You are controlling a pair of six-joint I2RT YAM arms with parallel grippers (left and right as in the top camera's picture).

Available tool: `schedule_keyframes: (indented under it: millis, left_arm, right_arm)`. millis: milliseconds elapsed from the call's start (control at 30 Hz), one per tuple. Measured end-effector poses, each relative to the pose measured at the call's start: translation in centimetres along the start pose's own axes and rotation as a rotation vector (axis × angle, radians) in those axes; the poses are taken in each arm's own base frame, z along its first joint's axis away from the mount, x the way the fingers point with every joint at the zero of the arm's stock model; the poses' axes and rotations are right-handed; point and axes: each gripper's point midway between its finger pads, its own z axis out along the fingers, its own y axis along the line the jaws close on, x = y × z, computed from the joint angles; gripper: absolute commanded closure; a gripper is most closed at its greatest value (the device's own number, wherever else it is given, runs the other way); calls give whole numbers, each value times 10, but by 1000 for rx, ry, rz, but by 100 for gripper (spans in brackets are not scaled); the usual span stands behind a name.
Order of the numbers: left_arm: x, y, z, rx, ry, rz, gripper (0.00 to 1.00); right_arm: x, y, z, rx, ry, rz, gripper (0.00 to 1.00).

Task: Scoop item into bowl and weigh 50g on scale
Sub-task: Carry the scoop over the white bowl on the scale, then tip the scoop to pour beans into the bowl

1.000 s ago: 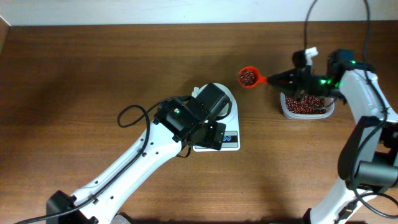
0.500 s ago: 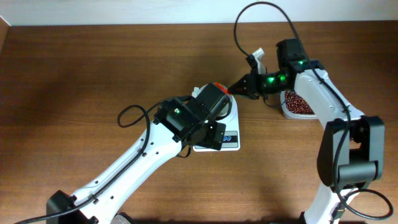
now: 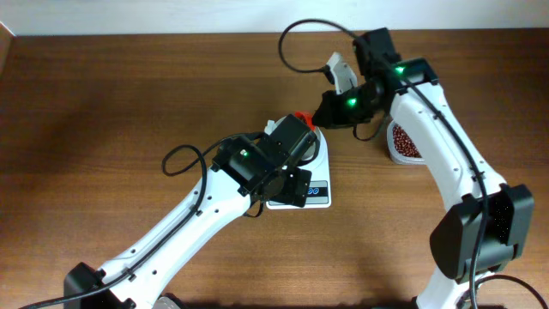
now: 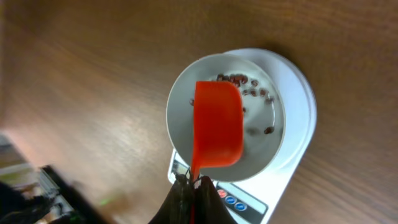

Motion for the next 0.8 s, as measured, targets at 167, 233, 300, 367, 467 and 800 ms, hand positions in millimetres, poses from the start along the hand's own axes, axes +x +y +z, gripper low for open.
schedule_keyframes:
  millis: [167, 233, 300, 367, 467, 800]
  left_arm:
    - [0, 0, 0, 0, 0, 0, 1]
    - [0, 0, 0, 0, -1, 0, 1]
    - [0, 0, 0, 0, -1, 0, 1]
    - [0, 0, 0, 0, -1, 0, 1]
    - [0, 0, 0, 0, -1, 0, 1]
    - [0, 0, 0, 0, -1, 0, 1]
  right_arm:
    - [-3, 14, 1, 174, 1, -181, 96]
    - [0, 14, 4, 216, 18, -262, 96]
    - [3, 11, 4, 277, 44, -381, 96]
    - [3, 16, 7, 271, 49, -443, 96]
    - [7, 28, 13, 287, 68, -530, 96]
    - [3, 27, 12, 311, 59, -569, 96]
